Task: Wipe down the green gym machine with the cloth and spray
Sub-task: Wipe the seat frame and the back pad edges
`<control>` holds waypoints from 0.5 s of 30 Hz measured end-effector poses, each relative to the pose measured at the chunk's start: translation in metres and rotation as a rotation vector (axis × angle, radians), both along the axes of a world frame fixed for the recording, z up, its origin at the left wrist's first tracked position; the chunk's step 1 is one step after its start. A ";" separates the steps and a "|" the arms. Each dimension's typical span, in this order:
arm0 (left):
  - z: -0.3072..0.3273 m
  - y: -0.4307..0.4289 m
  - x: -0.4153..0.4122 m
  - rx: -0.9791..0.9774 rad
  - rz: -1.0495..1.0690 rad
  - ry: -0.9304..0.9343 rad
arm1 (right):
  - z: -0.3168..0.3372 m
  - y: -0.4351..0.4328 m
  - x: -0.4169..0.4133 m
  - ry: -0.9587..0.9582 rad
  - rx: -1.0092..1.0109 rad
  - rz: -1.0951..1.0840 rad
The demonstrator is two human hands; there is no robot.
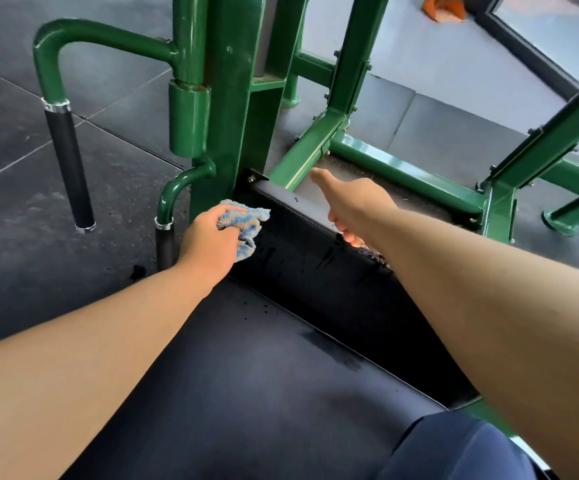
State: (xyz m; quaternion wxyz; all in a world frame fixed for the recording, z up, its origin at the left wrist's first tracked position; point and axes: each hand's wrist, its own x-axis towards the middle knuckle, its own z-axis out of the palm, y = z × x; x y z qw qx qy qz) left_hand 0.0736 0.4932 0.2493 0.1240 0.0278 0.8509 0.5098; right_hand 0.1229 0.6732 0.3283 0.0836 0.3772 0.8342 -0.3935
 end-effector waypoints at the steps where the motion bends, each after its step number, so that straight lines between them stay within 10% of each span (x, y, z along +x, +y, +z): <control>1: 0.000 -0.001 0.000 -0.009 0.009 0.009 | -0.001 0.000 0.000 0.015 0.000 -0.007; 15: 0.022 0.019 0.010 0.018 -0.096 0.044 | 0.013 0.017 0.014 -0.034 -0.254 0.043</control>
